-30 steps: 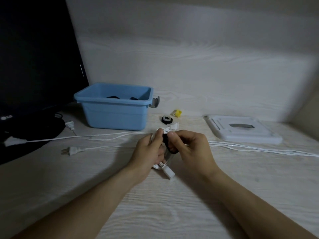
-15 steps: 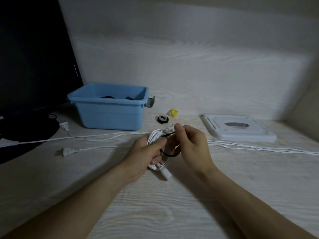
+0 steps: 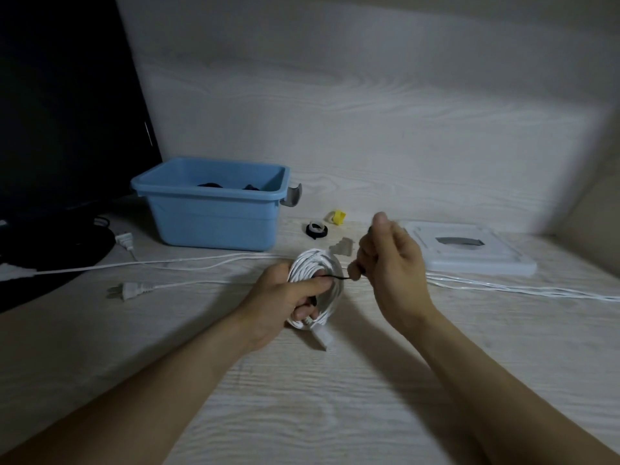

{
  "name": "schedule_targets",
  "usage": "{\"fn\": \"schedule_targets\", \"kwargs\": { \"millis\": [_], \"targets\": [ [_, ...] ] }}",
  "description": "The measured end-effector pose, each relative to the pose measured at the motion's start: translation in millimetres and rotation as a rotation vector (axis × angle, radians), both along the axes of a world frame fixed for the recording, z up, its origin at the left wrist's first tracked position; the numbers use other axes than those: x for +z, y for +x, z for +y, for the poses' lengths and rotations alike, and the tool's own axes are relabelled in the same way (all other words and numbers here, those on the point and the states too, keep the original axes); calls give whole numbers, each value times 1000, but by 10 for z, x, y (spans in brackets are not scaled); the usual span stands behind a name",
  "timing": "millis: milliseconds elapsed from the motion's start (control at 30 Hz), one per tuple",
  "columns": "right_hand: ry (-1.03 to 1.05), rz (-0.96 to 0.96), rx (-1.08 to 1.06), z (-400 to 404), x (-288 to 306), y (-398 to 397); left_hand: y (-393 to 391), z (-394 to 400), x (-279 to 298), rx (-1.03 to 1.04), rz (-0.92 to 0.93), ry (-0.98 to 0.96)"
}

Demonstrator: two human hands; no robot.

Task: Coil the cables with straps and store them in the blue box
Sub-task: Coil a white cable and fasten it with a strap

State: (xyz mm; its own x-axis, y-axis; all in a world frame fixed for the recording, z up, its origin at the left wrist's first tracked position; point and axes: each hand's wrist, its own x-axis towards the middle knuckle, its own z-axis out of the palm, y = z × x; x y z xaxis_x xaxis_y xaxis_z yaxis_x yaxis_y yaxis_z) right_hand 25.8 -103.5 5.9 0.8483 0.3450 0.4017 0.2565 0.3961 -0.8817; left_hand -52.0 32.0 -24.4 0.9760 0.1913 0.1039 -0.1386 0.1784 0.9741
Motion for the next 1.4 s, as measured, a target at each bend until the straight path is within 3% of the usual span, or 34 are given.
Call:
{"fn": "schedule_targets", "kwargs": {
  "millis": [200,367,600,733,833,1100,1400],
  "targets": [
    [-521,-467,85,-35,-100,-11,19,30,-14,-44,-4,34],
    [-642,-649,223,-186,54,10,29,67,-42,-46,14,63],
    [-725,-925,-23,-140,-6,104,33,31,-27,29,42,61],
    [-754,-844,-73,-158,-1,72,43,2,-44,97,64,82],
    [-737,-721,-125,-113,-27,17,44,-6,-13,92,82,-13],
    [-739,-390,-224,-20,-86,-77,-15,-15,72,-148,88,-223],
    [-770,-142,8,-151,0,14,-42,4,92,-135,90,27]
  ]
}}
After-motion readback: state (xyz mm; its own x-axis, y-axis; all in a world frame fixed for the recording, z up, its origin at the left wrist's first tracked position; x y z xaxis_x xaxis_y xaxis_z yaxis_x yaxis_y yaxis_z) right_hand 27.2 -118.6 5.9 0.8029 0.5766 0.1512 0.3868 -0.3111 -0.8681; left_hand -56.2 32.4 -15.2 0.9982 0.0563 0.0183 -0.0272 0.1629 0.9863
